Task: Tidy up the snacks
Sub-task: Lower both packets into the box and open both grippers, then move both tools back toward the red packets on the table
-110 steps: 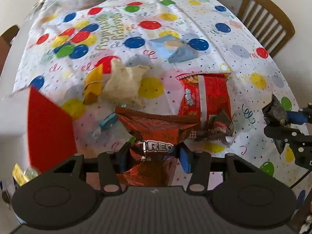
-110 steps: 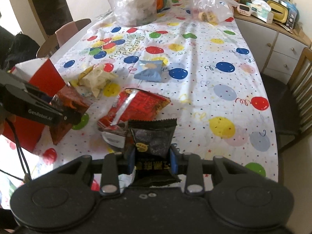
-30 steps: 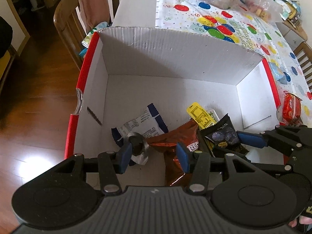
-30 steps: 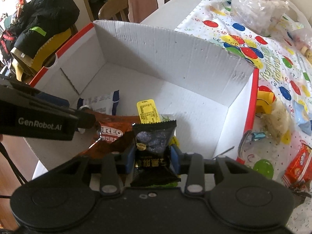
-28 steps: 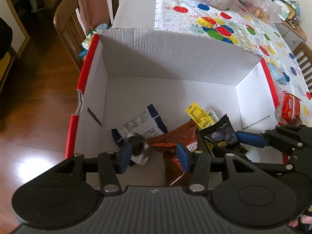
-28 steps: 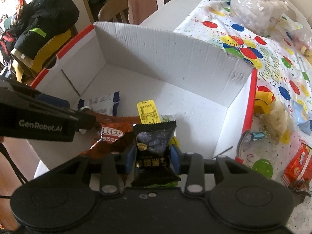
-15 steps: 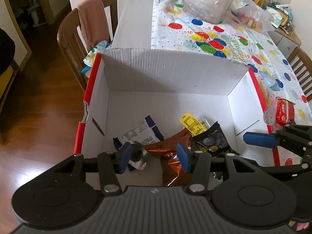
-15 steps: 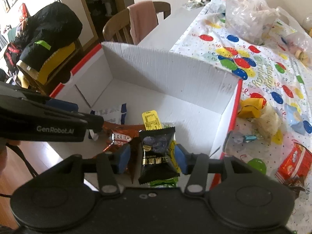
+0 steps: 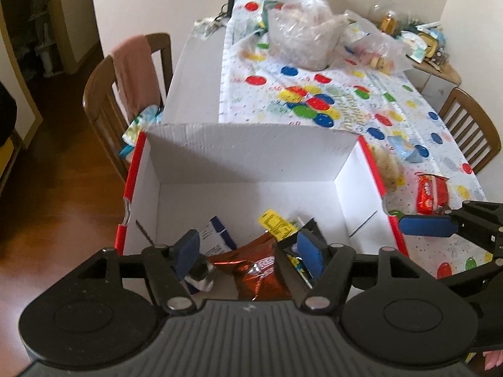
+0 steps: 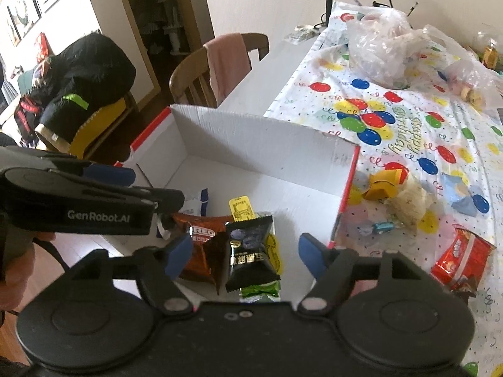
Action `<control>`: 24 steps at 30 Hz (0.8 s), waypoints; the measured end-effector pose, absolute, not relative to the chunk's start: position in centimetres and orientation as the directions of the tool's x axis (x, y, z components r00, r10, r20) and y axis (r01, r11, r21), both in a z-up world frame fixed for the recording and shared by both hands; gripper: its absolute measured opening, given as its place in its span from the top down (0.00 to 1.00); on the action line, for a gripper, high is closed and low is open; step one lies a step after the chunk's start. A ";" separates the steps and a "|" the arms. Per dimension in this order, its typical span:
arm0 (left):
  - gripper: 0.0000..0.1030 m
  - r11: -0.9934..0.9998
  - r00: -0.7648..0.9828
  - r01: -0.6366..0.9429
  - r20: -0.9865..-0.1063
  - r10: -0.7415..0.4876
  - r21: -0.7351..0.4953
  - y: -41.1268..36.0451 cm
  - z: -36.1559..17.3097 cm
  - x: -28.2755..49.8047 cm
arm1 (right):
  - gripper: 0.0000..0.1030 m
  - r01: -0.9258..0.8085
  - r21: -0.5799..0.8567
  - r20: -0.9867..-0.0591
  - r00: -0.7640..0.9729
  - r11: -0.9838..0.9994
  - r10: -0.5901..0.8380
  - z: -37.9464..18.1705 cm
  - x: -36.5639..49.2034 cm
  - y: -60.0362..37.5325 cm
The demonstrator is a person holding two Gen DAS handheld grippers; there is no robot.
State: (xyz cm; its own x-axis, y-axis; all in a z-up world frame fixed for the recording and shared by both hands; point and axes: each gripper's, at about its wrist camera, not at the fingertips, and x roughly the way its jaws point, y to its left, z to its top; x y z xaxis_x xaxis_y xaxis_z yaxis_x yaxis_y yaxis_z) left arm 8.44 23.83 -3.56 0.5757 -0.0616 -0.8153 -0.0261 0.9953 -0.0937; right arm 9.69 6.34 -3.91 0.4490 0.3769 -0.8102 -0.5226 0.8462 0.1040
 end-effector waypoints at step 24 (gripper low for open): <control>0.23 0.992 0.606 0.040 -0.787 -0.119 -0.120 13.1 -2.9 8.4 | 0.00 -0.429 0.156 -0.764 0.518 0.890 0.384 -2.6 8.8 -8.1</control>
